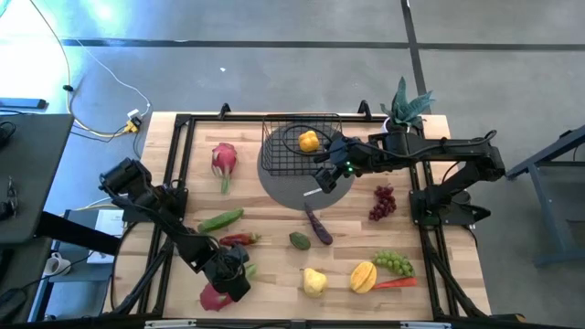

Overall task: Build produce basket
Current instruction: Put the bottom pink dragon fruit into the black wire basket

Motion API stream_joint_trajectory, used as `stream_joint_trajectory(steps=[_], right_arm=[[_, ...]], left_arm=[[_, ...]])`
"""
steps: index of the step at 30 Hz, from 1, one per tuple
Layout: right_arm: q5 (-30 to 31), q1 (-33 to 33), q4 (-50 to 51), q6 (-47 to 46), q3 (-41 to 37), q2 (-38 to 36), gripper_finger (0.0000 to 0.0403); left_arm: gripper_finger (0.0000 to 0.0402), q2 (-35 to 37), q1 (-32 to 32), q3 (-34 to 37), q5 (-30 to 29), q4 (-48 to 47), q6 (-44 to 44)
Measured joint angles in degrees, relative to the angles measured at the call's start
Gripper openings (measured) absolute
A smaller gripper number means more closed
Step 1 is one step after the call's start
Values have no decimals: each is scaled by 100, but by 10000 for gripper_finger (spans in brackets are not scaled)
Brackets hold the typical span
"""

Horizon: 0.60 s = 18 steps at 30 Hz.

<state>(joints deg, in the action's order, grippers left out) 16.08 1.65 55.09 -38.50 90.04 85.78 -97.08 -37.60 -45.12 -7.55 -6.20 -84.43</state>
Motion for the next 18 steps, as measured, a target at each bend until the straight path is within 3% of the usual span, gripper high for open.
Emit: stream_joint_trajectory(steps=[10,18], right_arm=[[0,2,-2,-6,0,0,399],[0,0,-2,-11,0,0,399]], left_arm=[[42,138,19,0,-38,40,300],[25,310,162,4,110,227,468]])
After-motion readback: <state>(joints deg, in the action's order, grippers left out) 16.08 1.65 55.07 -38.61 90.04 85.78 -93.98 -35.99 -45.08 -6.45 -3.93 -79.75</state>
